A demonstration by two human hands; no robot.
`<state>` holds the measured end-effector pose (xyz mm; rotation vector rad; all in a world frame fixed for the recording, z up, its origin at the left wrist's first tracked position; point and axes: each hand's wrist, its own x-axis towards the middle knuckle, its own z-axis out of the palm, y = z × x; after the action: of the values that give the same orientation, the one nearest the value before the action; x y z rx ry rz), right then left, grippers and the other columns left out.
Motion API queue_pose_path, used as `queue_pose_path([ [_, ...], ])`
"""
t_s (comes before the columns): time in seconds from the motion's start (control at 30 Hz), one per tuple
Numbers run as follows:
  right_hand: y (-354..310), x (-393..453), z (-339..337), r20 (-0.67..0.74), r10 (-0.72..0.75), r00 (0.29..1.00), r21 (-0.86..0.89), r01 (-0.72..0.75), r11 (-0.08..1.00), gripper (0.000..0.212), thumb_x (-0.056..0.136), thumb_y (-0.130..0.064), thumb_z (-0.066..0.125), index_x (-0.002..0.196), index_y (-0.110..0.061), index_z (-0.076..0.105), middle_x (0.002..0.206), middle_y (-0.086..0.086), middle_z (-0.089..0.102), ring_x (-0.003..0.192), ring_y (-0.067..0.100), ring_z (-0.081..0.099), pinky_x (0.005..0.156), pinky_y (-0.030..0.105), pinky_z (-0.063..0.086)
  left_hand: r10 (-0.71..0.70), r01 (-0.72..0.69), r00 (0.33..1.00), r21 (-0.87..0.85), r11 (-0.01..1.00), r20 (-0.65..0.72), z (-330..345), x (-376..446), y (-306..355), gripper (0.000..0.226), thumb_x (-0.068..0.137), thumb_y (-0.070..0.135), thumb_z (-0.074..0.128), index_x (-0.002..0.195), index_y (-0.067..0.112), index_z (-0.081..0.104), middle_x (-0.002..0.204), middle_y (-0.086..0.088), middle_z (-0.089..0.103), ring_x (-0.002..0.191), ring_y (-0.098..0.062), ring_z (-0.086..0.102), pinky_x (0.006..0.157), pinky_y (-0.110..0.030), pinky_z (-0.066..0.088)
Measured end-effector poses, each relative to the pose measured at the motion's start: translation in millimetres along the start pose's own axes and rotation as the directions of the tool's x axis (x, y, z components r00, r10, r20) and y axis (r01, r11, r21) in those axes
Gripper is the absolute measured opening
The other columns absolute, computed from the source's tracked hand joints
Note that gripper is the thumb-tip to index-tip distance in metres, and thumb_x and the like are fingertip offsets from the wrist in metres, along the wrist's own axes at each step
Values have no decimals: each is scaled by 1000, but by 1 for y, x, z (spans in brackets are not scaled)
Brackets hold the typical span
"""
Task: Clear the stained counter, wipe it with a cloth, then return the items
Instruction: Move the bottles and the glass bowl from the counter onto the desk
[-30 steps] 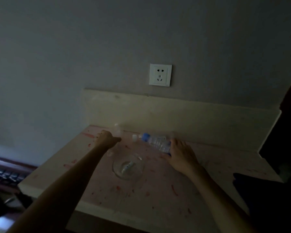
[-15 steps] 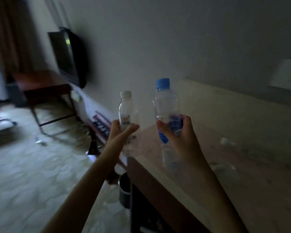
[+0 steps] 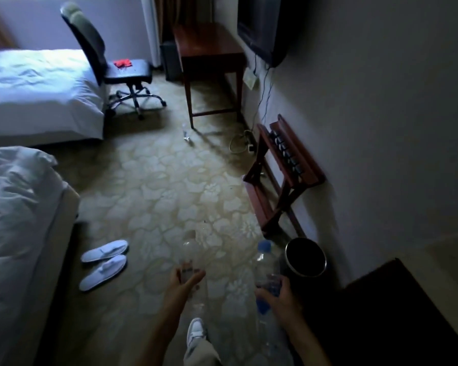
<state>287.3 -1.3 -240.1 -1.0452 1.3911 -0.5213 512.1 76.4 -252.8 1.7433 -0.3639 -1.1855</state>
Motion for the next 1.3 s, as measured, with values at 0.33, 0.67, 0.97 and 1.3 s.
queue_pose_path([
  [0.33, -172, 180, 103, 72, -174, 982, -53, 178, 983, 52, 80, -7, 75, 123, -13, 46, 108, 4, 61, 95, 13, 61, 79, 20, 49, 171, -175, 982, 39, 984, 77, -39, 189, 169, 48, 86, 26, 75, 127, 14, 55, 117, -5, 69, 103, -21, 68, 78, -29, 52],
  [0.67, -274, 402, 141, 45, -168, 985, 43, 166, 985, 47, 82, -2, 72, 119, -15, 46, 97, -9, 59, 94, 12, 61, 63, 3, 48, 129, -129, 991, -28, 991, -17, -8, 388, 274, 87, 56, 60, 79, 127, 15, 57, 118, -8, 70, 107, -26, 71, 91, -41, 59],
  [0.97, -473, 601, 220, 247, -283, 927, 20, 287, 958, 45, 84, -7, 70, 119, -15, 43, 99, -10, 57, 87, 1, 59, 67, 12, 51, 213, -221, 962, -31, 975, -168, -25, 540, 431, 81, 63, 58, 79, 130, 18, 55, 118, -3, 71, 105, -20, 72, 93, -39, 58],
  [1.3, -561, 790, 336, 204, -107, 973, -25, 114, 993, 47, 84, -14, 72, 120, -18, 43, 106, -4, 59, 95, 7, 59, 77, 19, 48, 133, -145, 981, -85, 986, -141, -72, 791, 534, 100, 45, 72, 85, 125, 18, 59, 115, -6, 73, 105, -23, 73, 87, -37, 60],
])
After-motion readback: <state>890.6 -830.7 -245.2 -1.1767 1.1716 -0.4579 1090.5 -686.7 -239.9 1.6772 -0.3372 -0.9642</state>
